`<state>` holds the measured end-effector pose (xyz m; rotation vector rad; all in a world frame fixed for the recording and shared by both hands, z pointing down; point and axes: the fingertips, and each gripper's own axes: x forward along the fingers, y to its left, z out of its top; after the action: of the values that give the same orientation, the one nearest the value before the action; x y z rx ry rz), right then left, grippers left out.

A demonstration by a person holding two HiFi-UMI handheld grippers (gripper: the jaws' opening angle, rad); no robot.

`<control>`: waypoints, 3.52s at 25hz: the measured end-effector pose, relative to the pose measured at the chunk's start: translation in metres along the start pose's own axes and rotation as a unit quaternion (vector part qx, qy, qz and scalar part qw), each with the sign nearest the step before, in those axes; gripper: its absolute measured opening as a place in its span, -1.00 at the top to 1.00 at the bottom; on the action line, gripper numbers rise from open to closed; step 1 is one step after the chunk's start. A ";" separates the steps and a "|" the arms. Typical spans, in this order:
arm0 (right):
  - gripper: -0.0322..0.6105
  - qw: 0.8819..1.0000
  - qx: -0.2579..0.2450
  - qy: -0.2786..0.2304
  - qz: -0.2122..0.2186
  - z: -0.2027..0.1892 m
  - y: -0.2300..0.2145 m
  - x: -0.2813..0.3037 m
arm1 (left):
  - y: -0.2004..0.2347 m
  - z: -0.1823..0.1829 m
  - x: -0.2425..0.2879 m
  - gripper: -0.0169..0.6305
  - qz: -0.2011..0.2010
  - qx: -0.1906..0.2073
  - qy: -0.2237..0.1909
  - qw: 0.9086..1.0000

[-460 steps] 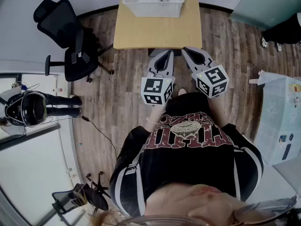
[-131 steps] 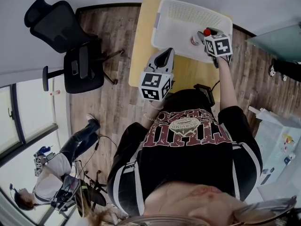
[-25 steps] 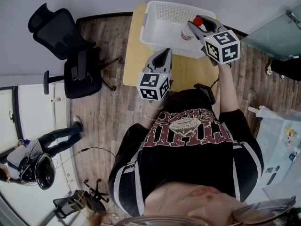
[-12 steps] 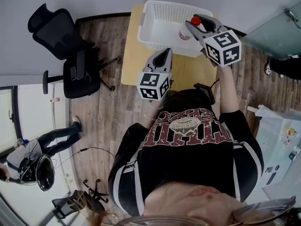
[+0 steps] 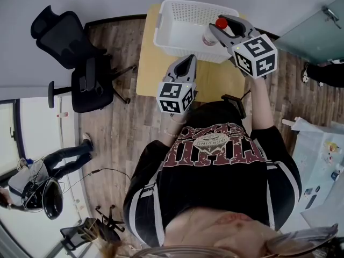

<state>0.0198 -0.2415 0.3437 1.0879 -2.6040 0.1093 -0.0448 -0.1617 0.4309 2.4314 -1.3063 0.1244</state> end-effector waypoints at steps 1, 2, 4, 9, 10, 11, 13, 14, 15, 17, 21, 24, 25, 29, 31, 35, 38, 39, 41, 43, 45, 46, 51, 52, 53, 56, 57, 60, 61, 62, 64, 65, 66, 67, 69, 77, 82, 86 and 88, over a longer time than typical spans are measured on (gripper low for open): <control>0.37 1.000 -0.001 -0.001 0.001 0.001 0.001 -0.001 | -0.001 0.000 0.000 0.80 -0.001 0.000 0.000 1.000; 0.37 1.000 -0.002 -0.002 0.002 0.002 0.002 -0.002 | -0.002 -0.001 0.000 0.80 -0.001 0.000 0.000 1.000; 0.37 1.000 -0.003 -0.005 0.005 0.004 0.005 -0.006 | -0.004 -0.002 0.000 0.80 -0.002 -0.001 0.000 1.000; 0.37 1.000 -0.006 -0.012 0.013 0.010 0.012 -0.015 | -0.006 -0.003 -0.003 0.80 0.000 -0.002 -0.002 1.000; 0.37 1.000 -0.007 -0.014 0.015 0.011 0.013 -0.018 | -0.008 -0.003 -0.003 0.80 0.000 -0.003 -0.003 1.000; 0.37 1.000 -0.007 -0.015 0.016 0.012 0.014 -0.020 | -0.009 -0.004 -0.003 0.80 0.000 -0.003 -0.003 1.000; 0.37 1.000 -0.008 -0.018 0.018 0.013 0.016 -0.025 | -0.012 -0.005 -0.003 0.80 0.000 -0.005 -0.002 1.000; 0.37 1.000 -0.008 -0.019 0.019 0.014 0.017 -0.026 | -0.013 -0.006 -0.003 0.80 -0.001 -0.007 -0.002 1.000; 0.37 1.000 -0.008 -0.019 0.020 0.014 0.018 -0.027 | -0.014 -0.007 -0.004 0.80 -0.001 -0.008 -0.002 1.000; 0.37 1.000 -0.009 -0.019 0.023 0.014 0.021 -0.029 | -0.014 -0.008 -0.004 0.80 -0.001 -0.010 0.000 1.000; 0.37 0.999 -0.014 -0.021 0.030 0.015 0.026 -0.036 | -0.016 -0.011 -0.004 0.80 0.003 -0.011 0.001 1.000; 0.37 0.999 -0.012 -0.024 0.039 0.016 0.031 -0.041 | -0.014 -0.013 -0.006 0.80 0.008 -0.014 0.001 1.000; 0.37 0.999 -0.011 -0.025 0.043 0.016 0.033 -0.042 | -0.014 -0.013 -0.006 0.80 0.010 -0.015 0.002 1.000; 0.37 0.998 -0.008 -0.026 0.056 0.015 0.039 -0.045 | -0.010 -0.016 -0.006 0.80 0.017 -0.019 0.002 1.000; 0.37 0.998 -0.008 -0.026 0.061 0.014 0.041 -0.044 | -0.007 -0.016 -0.005 0.80 0.019 -0.021 0.003 1.000; 0.37 0.997 -0.007 -0.024 0.072 0.013 0.048 -0.037 | 0.002 -0.016 -0.004 0.80 0.022 -0.024 0.003 0.999; 0.37 0.996 -0.009 -0.024 0.081 0.010 0.054 -0.042 | 0.001 -0.018 -0.006 0.80 0.025 -0.023 0.003 0.999; 0.37 0.996 -0.009 -0.024 0.084 0.010 0.056 -0.042 | 0.001 -0.018 -0.006 0.80 0.026 -0.024 0.004 0.999; 0.37 0.996 -0.008 -0.021 0.090 0.009 0.059 -0.039 | 0.006 -0.017 -0.005 0.80 0.029 -0.026 0.004 0.999; 0.37 0.995 -0.005 -0.019 0.095 0.009 0.061 -0.037 | 0.008 -0.015 -0.006 0.80 0.031 -0.027 0.004 0.999; 0.37 0.995 -0.002 -0.016 0.098 0.006 0.063 -0.038 | 0.008 -0.015 -0.006 0.80 0.032 -0.027 0.004 0.999; 0.37 0.995 -0.001 -0.015 0.099 0.004 0.064 -0.039 | 0.008 -0.016 -0.007 0.80 0.033 -0.027 0.004 0.999; 0.37 0.994 0.004 -0.013 0.107 -0.008 0.069 -0.038 | 0.009 -0.020 -0.009 0.80 0.035 -0.027 0.004 0.999; 0.37 0.994 0.006 -0.012 0.108 -0.010 0.070 -0.038 | 0.009 -0.020 -0.009 0.80 0.035 -0.027 0.005 0.999; 0.37 0.994 0.007 -0.011 0.110 -0.013 0.070 -0.038 | 0.008 -0.020 -0.009 0.80 0.036 -0.026 0.005 0.999; 0.37 0.994 0.012 -0.004 0.110 -0.022 0.070 -0.039 | 0.005 -0.021 -0.010 0.80 0.037 -0.026 0.005 0.999; 0.37 0.994 0.014 -0.001 0.110 -0.025 0.070 -0.039 | 0.003 -0.021 -0.010 0.80 0.037 -0.025 0.005 0.999; 0.37 0.994 0.020 0.005 0.109 -0.034 0.069 -0.039 | 0.000 -0.020 -0.010 0.80 0.036 -0.024 0.006 0.999; 0.37 0.994 0.022 0.007 0.109 -0.037 0.069 -0.037 | 0.001 -0.021 -0.010 0.80 0.036 -0.024 0.006 0.999; 0.37 0.994 0.023 0.010 0.109 -0.040 0.069 -0.036 | 0.001 -0.021 -0.010 0.80 0.035 -0.024 0.007 0.999; 0.37 0.994 0.026 0.016 0.108 -0.047 0.069 -0.032 | 0.002 -0.022 -0.010 0.80 0.035 -0.023 0.008 0.999; 0.37 0.994 0.026 0.019 0.107 -0.051 0.068 -0.030 | 0.002 -0.022 -0.010 0.80 0.034 -0.023 0.009 0.999; 0.37 0.994 0.025 0.022 0.105 -0.055 0.067 -0.029 | 0.002 -0.023 -0.010 0.80 0.033 -0.023 0.009 0.999; 0.37 0.994 0.024 0.025 0.103 -0.059 0.066 -0.029 | 0.000 -0.023 -0.010 0.80 0.033 -0.022 0.010 0.999; 0.37 0.994 0.020 0.030 0.100 -0.066 0.064 -0.029 | -0.002 -0.024 -0.009 0.80 0.032 -0.022 0.012 0.999; 0.37 0.995 0.019 0.040 0.094 -0.092 0.061 -0.022 | -0.003 -0.025 -0.010 0.80 0.031 -0.020 0.015 0.999; 0.37 0.995 0.020 0.041 0.093 -0.103 0.062 -0.018 | -0.001 -0.026 -0.013 0.80 0.033 -0.019 0.016 0.999; 0.37 0.995 0.015 0.042 0.092 -0.117 0.063 -0.014 | 0.001 -0.026 -0.015 0.80 0.034 -0.020 0.017 0.999; 0.37 0.995 0.015 0.045 0.093 -0.126 0.063 -0.012 | 0.003 -0.027 -0.016 0.80 0.035 -0.019 0.018 0.999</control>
<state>0.0152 -0.1648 0.4624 0.8283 -2.6249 0.2345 -0.0535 -0.1403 0.4521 2.3406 -1.3668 0.1594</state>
